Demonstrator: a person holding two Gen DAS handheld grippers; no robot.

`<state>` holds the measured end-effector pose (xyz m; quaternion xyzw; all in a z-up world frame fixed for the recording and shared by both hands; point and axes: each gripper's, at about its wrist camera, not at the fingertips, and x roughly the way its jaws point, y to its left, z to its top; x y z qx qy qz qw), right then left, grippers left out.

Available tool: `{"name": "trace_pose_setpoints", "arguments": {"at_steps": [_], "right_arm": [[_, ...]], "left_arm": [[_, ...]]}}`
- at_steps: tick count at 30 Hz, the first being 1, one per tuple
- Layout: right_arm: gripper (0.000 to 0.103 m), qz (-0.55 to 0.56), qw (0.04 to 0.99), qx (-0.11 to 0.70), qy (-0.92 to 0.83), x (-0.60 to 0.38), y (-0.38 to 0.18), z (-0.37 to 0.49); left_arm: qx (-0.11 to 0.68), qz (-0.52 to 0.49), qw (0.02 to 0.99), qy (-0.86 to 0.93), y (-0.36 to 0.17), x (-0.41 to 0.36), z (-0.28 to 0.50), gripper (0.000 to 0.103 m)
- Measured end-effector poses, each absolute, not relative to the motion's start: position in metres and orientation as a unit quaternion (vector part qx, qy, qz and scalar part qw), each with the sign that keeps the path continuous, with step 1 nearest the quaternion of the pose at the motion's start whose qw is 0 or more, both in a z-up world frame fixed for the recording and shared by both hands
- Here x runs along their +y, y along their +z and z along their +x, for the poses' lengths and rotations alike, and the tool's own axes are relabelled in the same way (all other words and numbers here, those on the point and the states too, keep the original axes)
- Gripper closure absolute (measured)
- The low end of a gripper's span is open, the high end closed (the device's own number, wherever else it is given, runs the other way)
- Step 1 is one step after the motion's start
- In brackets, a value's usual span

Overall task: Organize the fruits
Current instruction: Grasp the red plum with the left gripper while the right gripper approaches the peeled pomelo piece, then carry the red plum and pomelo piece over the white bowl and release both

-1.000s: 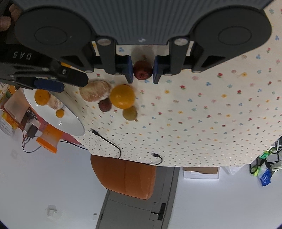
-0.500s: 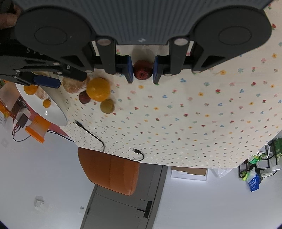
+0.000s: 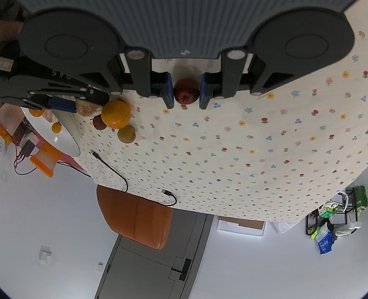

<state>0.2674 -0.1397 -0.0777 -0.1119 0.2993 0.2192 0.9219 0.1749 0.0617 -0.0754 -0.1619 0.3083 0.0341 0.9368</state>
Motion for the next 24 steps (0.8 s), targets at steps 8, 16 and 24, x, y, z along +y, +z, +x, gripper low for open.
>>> {"name": "trace_pose_setpoints", "arguments": {"at_steps": [8, 16, 24], "right_arm": [[0.038, -0.089, 0.918, 0.303, 0.239, -0.144, -0.073, 0.265], [0.039, -0.063, 0.916, 0.288, 0.271, -0.152, -0.060, 0.257], [0.039, -0.040, 0.921, 0.270, 0.277, -0.168, -0.047, 0.255]], "left_arm": [[0.309, -0.162, 0.936, 0.039, -0.074, 0.060, 0.174, 0.081], [0.303, -0.155, 0.940, 0.038, -0.068, 0.050, 0.175, 0.081], [0.294, -0.144, 0.944, 0.027, -0.058, 0.035, 0.178, 0.081]]}}
